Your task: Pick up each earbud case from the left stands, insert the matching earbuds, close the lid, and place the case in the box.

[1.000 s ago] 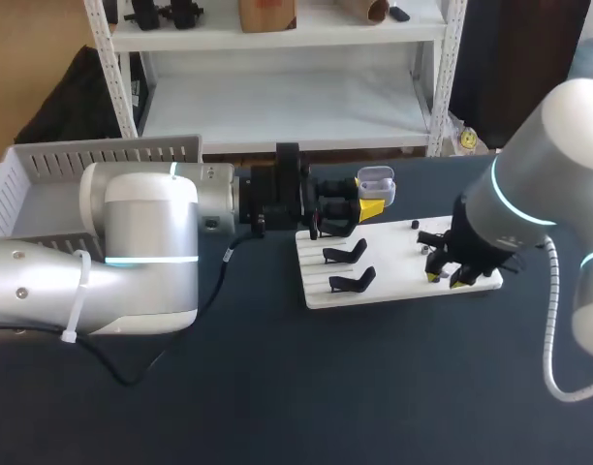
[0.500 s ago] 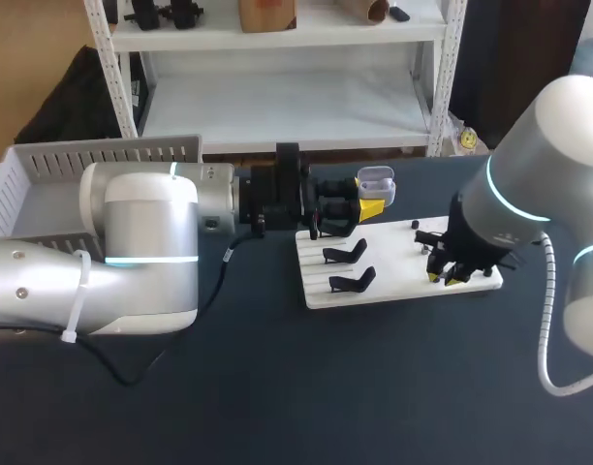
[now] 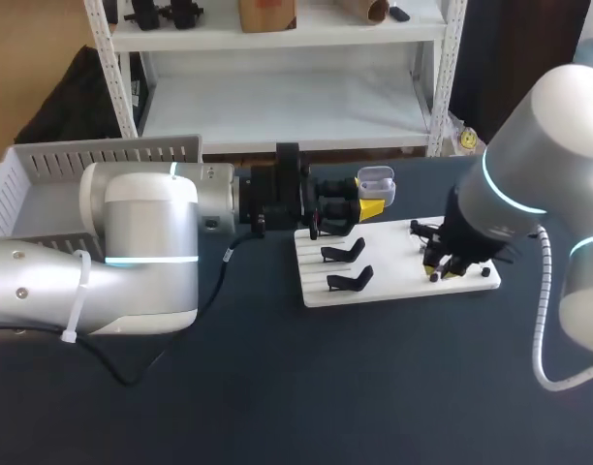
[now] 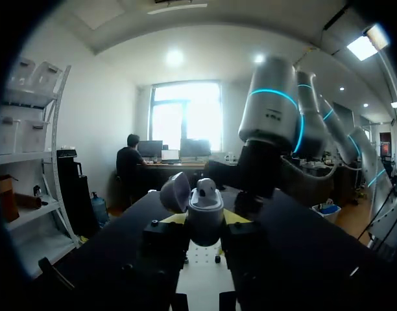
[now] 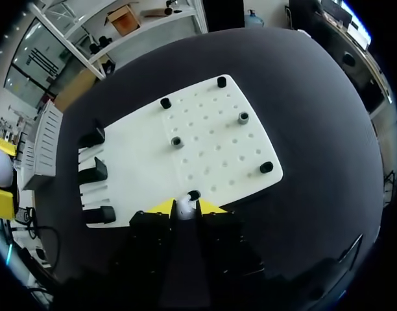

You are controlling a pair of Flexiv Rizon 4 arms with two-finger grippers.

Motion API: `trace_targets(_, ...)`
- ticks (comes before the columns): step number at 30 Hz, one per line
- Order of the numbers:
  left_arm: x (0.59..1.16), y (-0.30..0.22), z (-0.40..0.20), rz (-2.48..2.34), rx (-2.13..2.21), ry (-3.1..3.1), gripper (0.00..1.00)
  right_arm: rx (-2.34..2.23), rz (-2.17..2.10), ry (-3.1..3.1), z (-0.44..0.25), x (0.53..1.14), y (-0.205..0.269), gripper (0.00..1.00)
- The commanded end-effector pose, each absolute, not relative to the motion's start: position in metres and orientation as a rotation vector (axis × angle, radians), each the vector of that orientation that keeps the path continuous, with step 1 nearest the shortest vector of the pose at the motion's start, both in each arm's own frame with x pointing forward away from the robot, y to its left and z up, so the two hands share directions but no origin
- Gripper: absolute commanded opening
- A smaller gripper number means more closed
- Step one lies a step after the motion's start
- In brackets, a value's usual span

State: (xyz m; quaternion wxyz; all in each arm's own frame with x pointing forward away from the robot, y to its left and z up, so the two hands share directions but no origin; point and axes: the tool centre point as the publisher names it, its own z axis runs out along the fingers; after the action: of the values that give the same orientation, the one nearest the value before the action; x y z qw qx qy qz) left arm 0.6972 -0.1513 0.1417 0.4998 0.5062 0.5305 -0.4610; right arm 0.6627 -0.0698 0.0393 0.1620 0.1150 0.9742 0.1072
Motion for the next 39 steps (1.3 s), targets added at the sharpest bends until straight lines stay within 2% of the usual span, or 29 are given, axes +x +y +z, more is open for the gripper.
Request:
trace_targets(1, 0.697, -0.152, 0.141, -1.114, 1.222, 1.283, 0.00, 0.327, 0.278, 2.793, 0.063, 0.651, -0.071, 0.00)
trace_targets(22, 0.697, -0.152, 0.141, -1.114, 1.222, 1.283, 0.00, -0.078, 0.187, 2.831, 0.196, 0.621, -0.085, 0.00)
trace_targets(39, 0.697, -0.152, 0.141, -1.114, 1.222, 1.283, 0.00, -0.526, 0.236, 2.733, 0.243, 0.609, -0.047, 0.00)
